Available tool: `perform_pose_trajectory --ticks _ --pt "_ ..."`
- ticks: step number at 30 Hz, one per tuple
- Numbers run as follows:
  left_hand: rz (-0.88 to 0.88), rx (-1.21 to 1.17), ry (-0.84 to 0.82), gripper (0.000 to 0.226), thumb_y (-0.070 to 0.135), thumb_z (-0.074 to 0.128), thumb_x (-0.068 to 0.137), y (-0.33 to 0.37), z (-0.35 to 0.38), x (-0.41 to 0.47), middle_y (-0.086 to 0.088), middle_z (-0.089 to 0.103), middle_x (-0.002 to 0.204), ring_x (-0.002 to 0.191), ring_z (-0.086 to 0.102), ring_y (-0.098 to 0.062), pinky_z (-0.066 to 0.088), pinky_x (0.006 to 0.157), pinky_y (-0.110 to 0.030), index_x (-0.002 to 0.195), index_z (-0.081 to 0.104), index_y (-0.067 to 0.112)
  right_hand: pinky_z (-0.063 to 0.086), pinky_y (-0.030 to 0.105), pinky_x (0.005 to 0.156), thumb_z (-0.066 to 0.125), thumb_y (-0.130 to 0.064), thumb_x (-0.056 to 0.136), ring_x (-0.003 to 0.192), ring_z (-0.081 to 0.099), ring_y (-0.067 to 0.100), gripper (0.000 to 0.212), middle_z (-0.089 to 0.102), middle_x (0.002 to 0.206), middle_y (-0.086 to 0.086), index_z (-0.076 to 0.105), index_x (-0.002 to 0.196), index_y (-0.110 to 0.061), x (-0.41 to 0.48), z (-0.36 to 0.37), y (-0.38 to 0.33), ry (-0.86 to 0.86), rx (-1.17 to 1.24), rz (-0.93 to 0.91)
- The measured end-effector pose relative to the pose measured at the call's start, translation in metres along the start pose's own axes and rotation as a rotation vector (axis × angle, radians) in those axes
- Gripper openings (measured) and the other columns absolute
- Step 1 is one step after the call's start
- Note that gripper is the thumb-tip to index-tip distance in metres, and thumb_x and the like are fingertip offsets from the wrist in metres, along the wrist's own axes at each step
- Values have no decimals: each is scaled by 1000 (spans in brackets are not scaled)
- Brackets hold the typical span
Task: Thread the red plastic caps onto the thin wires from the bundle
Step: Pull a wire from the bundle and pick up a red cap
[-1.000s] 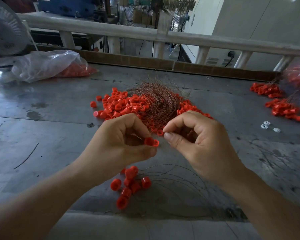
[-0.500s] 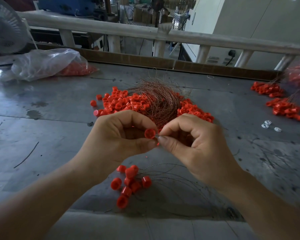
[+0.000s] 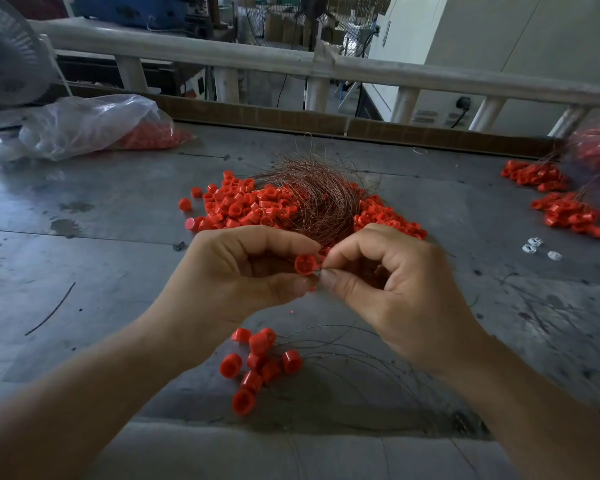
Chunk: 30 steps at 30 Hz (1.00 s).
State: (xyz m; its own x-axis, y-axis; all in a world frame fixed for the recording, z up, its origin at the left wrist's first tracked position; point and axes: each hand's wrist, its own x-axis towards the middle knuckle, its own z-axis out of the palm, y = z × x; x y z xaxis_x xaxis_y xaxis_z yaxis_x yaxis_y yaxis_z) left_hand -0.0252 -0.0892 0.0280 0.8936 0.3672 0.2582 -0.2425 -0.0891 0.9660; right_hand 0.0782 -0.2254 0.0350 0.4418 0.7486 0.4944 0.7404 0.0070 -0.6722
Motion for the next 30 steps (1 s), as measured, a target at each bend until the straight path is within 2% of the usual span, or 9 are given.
perform_pose_trajectory --ticks 3,5,7,9,15,20,23,26,30 --pt "-31 -83 -50 36 6 74 58 -1 -3 1 -2 74 81 75 70 -13 53 66 -16 92 72 20 37 8 54 64 -18 72 60 50 1 10 53 62 -12 60 67 -25 1 -1 0 20 0 23" --pt "-53 -136 -80 34 2 66 65 -2 -5 1 -4 74 85 81 70 -16 53 69 -18 94 72 20 38 10 54 64 -18 72 59 51 4 9 55 62 -10 61 65 -24 2 -2 1 34 5 45" --pt "-58 -157 -91 35 3 60 67 -3 -5 1 -4 74 87 85 70 -16 53 71 -18 95 72 21 39 12 55 64 -19 71 58 52 9 9 57 62 -8 62 63 -23 3 -4 1 42 7 57" --pt "-51 -154 -85 32 4 65 69 -3 -5 1 -3 74 87 85 70 -16 53 71 -18 95 72 21 40 14 55 63 -19 71 58 53 12 10 58 61 -6 61 62 -23 3 -5 1 44 8 65" --pt "-46 -142 -67 34 3 60 67 -3 -4 1 -3 74 86 81 70 -15 54 69 -18 95 70 19 41 16 55 63 -20 72 60 53 13 8 58 62 -5 63 63 -21 3 -4 1 23 3 72" --pt "-59 -157 -42 33 7 60 60 -2 -4 1 -5 74 81 75 71 -15 54 65 -19 88 73 19 41 12 56 63 -19 71 62 53 7 8 57 62 -9 63 65 -23 2 -3 0 5 -4 73" --pt "-78 -207 -50 27 7 63 60 0 -3 2 -7 74 78 71 71 -15 54 63 -19 81 76 18 42 9 57 62 -11 73 62 57 1 14 58 66 -10 64 69 -24 4 -4 -1 5 30 81" --pt "-93 -247 -55 27 10 67 51 0 -4 1 -8 73 77 69 71 -16 54 61 -20 75 76 17 43 8 56 64 3 77 61 60 -4 24 60 69 -10 67 72 -20 4 -7 0 -12 80 100" --pt "-78 -264 -75 26 10 67 51 0 -5 -1 -9 73 78 70 71 -17 55 61 -20 74 76 15 48 16 54 64 4 78 57 60 2 25 64 63 -9 67 74 -21 3 -8 0 -31 157 141"
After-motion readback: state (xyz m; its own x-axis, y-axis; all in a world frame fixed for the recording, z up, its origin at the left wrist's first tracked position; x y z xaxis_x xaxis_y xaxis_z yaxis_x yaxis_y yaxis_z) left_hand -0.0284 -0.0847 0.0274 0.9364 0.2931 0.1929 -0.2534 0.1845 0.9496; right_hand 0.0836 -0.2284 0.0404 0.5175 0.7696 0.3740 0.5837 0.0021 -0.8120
